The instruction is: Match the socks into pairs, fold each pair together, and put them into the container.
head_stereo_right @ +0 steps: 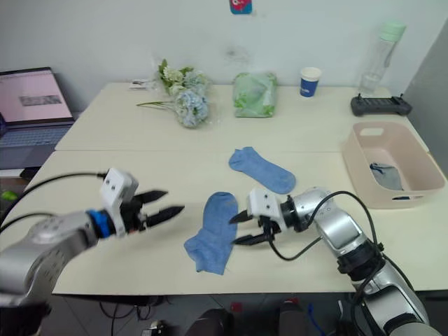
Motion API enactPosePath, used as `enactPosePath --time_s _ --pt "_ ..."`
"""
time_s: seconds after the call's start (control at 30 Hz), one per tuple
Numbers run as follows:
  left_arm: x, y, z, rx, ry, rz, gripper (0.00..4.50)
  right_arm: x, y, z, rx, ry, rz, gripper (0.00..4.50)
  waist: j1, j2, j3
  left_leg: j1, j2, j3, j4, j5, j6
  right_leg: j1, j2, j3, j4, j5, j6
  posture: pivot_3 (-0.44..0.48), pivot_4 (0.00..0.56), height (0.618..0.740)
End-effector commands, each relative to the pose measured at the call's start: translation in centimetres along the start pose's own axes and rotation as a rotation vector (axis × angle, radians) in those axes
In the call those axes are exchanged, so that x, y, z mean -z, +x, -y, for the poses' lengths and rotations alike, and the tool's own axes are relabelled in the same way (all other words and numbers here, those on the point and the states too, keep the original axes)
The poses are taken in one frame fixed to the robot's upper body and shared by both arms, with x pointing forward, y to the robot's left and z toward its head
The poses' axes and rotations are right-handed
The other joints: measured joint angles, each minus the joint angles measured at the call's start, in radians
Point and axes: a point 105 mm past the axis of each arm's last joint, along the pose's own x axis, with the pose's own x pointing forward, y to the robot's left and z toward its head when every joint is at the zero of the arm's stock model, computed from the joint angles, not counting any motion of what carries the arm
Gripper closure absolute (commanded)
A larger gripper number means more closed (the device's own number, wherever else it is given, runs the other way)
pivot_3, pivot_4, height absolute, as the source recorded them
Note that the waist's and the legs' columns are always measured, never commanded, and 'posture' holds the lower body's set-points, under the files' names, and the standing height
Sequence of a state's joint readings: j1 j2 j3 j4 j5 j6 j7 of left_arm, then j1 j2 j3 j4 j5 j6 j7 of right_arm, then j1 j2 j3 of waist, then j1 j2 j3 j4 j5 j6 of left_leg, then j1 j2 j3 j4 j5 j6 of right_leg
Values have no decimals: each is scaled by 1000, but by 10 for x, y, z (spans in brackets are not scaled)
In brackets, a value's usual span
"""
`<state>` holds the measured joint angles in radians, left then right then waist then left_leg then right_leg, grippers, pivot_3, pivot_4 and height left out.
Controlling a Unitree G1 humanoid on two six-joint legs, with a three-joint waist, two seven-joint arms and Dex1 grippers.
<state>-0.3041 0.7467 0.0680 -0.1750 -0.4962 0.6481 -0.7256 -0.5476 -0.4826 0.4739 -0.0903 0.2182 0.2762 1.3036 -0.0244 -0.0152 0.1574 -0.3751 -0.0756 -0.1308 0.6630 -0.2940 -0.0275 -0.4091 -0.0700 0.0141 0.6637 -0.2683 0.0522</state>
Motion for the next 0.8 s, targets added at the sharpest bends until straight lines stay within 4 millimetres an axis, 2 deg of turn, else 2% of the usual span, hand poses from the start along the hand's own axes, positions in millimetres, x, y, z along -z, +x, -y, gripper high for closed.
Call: enactPosePath --time_s 0.03,0.1,0.17,0.23,0.33,0.43,0.53,0.6,0.67,0.8 --pt "17 34 -3 62 59 -53 975 -5 14 -9 -101 -72 8 2048 -9 -1 0 -1 0 0 0 0 0 0 -1 0 -1 0 1 0 150 740" --pt "24 51 -2 102 78 -78 975 3 21 -9 -149 -49 -16 2048 -14 -1 0 -1 0 1 0 0 0 -2 -2 1 -1 0 1 0 150 740" --pt "26 59 0 138 88 -87 975 13 27 -11 -202 -62 -61 2048 -15 -1 0 -1 1 0 0 0 0 -3 -2 1 1 0 1 0 150 740" --pt "25 63 2 166 93 -83 975 20 33 -12 -223 -115 -92 2048 -15 -1 0 -3 1 -1 1 0 -1 -5 -1 0 2 1 0 0 150 740" --pt "25 63 2 180 101 -86 975 21 48 -13 -235 -205 -76 2048 -14 -1 0 -4 1 -2 1 0 -1 -6 -1 0 3 1 1 0 150 740" --pt "25 63 2 185 99 -86 975 25 54 -15 -259 -210 -75 2048 -14 -1 0 -4 1 -1 1 0 -1 -7 -1 0 3 1 1 0 150 740" --pt "25 65 2 184 98 -85 1574 25 63 -10 -245 -271 -74 2048 -13 -1 0 -5 1 -2 2 0 -1 -7 -1 0 3 1 1 0 150 740" --pt "25 66 2 184 97 -85 2218 25 65 -2 -222 -285 -74 2228 -14 -1 0 -4 1 -2 2 0 -1 -7 -1 0 4 1 1 0 150 740" --pt "24 66 2 184 96 -83 2863 29 62 2 -229 -302 -97 2654 -14 -1 0 -4 1 -2 2 1 -1 -7 -1 0 6 0 1 0 150 740" --pt "25 63 0 170 88 -84 4170 28 48 3 -232 -282 -82 4026 -14 -1 0 -5 1 -1 3 1 -2 -10 -1 1 10 0 1 0 150 740"
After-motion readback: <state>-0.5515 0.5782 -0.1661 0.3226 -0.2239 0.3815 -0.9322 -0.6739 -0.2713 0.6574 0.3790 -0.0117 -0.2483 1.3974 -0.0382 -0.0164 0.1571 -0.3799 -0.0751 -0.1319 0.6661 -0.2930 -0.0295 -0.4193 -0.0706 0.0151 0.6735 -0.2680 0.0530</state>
